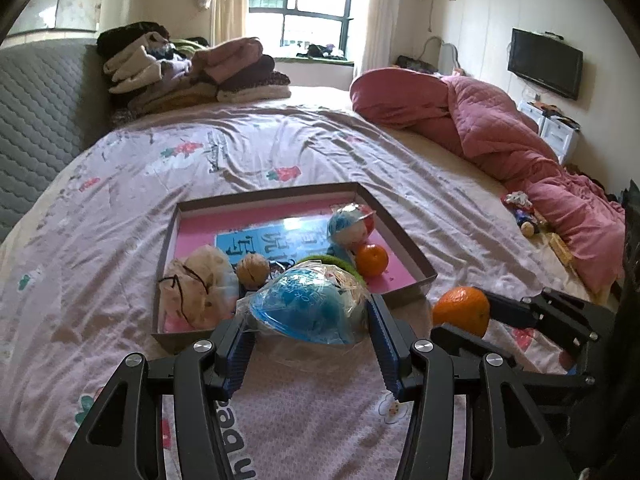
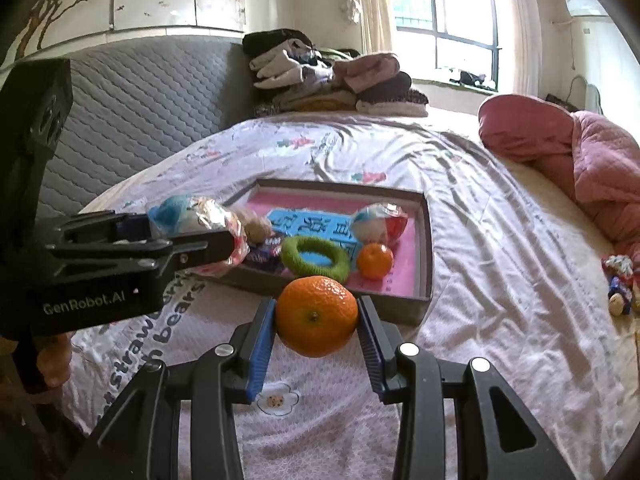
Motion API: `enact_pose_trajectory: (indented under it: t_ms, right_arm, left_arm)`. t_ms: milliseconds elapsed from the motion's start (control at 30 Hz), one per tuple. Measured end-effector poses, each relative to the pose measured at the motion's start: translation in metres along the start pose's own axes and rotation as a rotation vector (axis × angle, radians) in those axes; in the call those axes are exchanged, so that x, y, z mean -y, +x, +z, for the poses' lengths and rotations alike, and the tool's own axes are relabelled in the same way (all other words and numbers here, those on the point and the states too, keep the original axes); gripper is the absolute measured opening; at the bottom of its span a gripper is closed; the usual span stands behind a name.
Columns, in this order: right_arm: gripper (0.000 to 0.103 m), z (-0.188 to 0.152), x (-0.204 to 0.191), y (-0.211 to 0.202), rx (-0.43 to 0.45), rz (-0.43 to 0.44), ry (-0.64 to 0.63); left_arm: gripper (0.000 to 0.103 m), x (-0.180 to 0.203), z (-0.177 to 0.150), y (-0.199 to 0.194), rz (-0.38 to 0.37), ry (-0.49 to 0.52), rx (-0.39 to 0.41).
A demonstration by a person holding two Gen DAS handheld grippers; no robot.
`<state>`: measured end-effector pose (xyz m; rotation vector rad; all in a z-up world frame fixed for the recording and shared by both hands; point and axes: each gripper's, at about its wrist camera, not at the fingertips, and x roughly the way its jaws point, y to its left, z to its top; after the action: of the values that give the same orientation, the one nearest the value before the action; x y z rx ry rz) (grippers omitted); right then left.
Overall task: Organize objects
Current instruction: 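Lift the toy egg with the left tool while the right tool carries the orange toward the tray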
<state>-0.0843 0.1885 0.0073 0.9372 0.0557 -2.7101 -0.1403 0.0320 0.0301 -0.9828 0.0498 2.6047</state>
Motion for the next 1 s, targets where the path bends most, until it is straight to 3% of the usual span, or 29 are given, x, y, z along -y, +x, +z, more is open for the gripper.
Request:
enact_pose_trajectory:
  t_ms: [567,1000]
  right_arm:
    - [0.041,0.043,-0.002,-0.039,0.121,-0.031,-0.045]
    - [0.041,0.077,0.007,-0.045,0.181,-0.058,-0.058]
  left_arm:
    - [0.055,0.001,0.026,-0.046,0.068,0.031,0.092]
    - [0.055,-0.018,0.062,-0.055,0.125,0.033,0.139]
